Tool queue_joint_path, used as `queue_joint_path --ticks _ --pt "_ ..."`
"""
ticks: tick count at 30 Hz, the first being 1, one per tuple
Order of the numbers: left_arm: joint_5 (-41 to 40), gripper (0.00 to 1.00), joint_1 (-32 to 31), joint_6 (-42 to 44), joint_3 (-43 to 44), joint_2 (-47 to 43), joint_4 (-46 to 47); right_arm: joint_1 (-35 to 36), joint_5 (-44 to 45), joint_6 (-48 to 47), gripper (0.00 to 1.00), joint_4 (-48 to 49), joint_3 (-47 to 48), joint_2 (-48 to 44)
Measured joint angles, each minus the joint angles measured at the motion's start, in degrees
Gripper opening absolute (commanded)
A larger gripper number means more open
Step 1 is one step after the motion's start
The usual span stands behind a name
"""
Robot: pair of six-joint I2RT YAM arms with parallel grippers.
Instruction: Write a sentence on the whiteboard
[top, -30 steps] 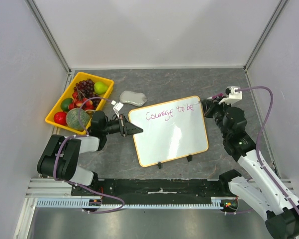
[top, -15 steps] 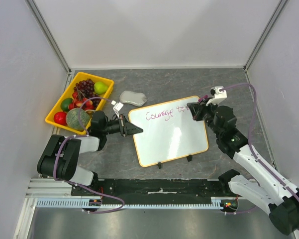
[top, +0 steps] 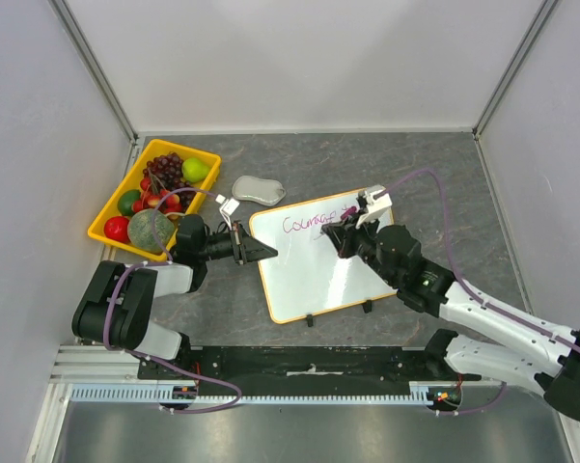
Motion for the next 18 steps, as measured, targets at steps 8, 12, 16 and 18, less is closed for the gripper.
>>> queue_joint_path --ticks 8,12,16,18 --pt "0.0 0.02 0.0 0.0 0.0 0.0 0.0 11.6 7.8 -2.9 0.00 1.5 1.2 3.9" --pt "0.0 0.02 0.0 0.0 0.0 0.1 0.0 15.8 10.4 -3.8 0.00 3.2 1.6 7.0" --pt "0.0 0.02 0.0 0.0 0.0 0.1 0.0 17.2 11.6 -4.0 0.00 4.3 2.1 9.5" --pt "0.0 0.02 0.0 0.0 0.0 0.1 0.0 17.6 12.5 -4.0 0.00 5.0 2.4 10.5"
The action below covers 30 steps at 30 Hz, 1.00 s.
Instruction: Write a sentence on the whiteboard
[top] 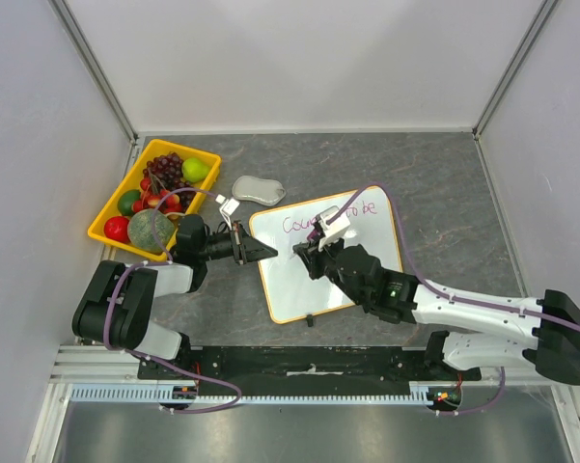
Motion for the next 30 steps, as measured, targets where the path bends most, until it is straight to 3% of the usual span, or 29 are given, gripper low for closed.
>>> queue_joint_path --ticks 30 --pt "0.0 0.02 0.0 0.0 0.0 0.0 0.0 0.2 6.3 0.8 0.00 3.6 1.3 6.7"
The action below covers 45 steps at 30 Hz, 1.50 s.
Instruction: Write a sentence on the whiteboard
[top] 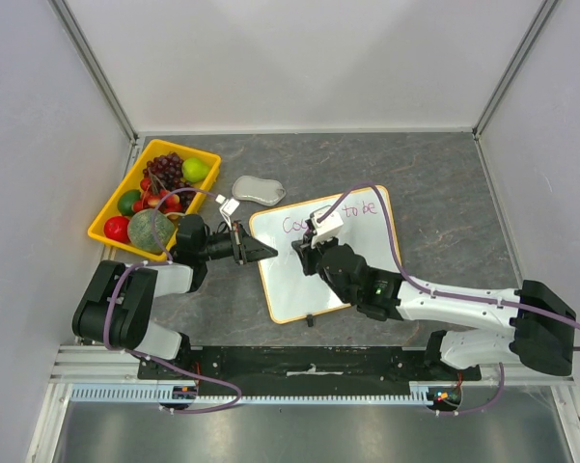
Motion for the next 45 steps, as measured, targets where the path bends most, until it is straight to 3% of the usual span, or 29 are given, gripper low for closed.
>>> queue_joint_path --ticks 45 --pt "0.0 0.02 0.0 0.0 0.0 0.0 -0.2 0.1 0.1 2.0 0.00 -2.7 -4.6 -5.1"
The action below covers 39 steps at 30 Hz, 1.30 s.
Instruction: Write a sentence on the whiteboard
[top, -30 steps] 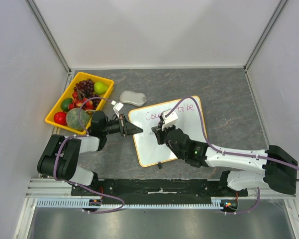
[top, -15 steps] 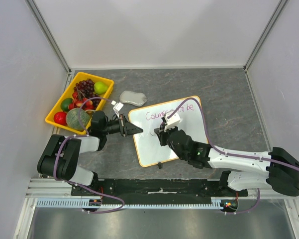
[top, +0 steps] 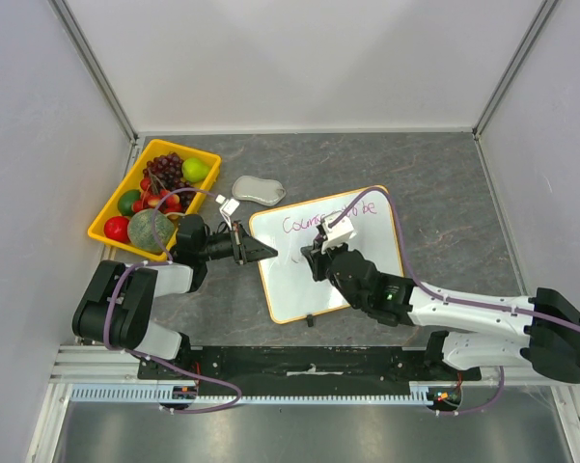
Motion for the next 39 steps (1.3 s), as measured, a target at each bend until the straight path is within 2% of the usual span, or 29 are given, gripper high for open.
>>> queue_joint_path --ticks 12,39 --pt "0.0 0.02 0.0 0.0 0.0 0.0 0.0 0.0 2.0 -0.8 0.00 0.5 2.3 3.6" --pt "0.0 0.02 0.0 0.0 0.0 0.0 -0.2 0.0 4.0 -0.2 0.00 1.9 2.3 4.2"
